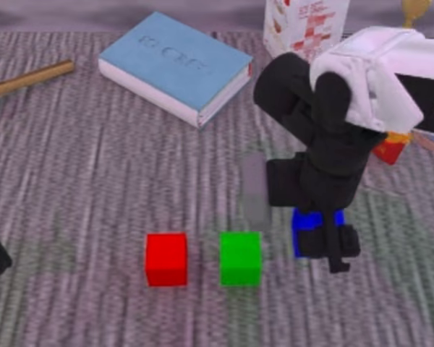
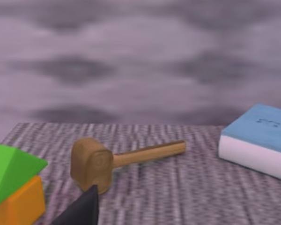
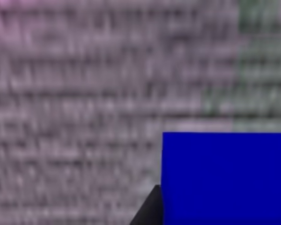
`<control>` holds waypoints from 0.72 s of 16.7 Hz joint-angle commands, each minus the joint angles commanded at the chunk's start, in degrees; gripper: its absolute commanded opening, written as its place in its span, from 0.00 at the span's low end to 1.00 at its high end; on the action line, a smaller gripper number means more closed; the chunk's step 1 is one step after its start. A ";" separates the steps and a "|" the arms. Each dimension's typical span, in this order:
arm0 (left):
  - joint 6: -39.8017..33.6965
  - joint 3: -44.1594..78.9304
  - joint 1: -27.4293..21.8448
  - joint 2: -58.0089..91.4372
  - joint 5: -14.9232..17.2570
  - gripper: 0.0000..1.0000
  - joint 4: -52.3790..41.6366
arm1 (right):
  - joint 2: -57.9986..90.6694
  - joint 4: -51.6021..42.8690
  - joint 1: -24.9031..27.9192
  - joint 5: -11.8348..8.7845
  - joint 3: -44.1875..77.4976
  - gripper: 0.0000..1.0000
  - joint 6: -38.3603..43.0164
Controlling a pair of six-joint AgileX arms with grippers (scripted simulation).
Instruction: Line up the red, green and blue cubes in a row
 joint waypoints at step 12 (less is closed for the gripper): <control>0.00 0.00 0.00 0.00 0.00 1.00 0.00 | 4.06 12.68 0.03 0.03 -8.29 0.00 0.03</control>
